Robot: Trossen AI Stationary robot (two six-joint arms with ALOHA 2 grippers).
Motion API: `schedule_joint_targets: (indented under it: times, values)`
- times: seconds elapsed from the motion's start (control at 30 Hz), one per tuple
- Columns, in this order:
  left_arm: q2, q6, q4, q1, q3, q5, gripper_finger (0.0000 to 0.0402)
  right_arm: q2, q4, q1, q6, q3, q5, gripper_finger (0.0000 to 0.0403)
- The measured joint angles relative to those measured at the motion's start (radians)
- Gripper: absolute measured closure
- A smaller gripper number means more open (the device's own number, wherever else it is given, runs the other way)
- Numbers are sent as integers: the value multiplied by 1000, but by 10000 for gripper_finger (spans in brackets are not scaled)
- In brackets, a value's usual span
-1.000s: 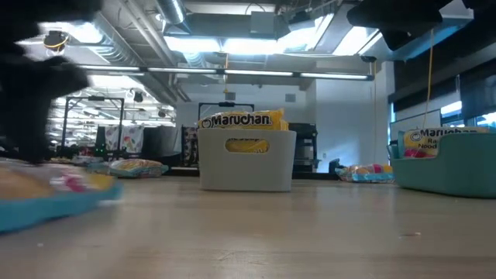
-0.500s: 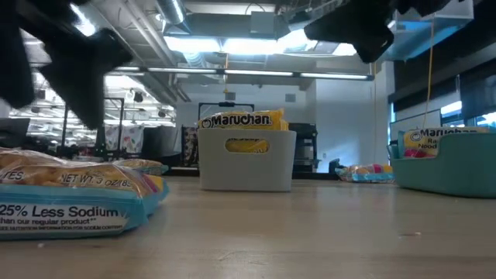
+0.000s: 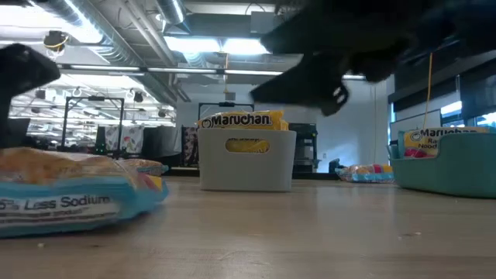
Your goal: Sort Maruchan noodles
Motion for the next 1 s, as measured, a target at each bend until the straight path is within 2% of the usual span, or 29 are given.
schedule_joint_targets:
  times: [0.13,0.23,0.33,0.47,0.63,0.87,1.0]
  values:
    - [-4,-4,137,3,-94,-65,147,69,-34,-15,-5,63,-8,130]
    - [-6,24,252,19,-145,-76,147,101,-102,-24,-28,111,-19,148]
    - [-4,103,344,29,-171,-79,147,122,-170,-28,-35,154,-17,165]
    - [0,251,428,54,-179,-138,147,139,-265,-28,-39,176,-4,186]
    - [2,307,462,123,-180,-164,147,136,-328,-26,-33,184,9,213]
    - [2,202,455,189,-201,-186,147,137,-350,-26,10,182,14,230]
    - [-3,186,437,192,-197,-210,147,137,-352,-39,123,183,16,226]
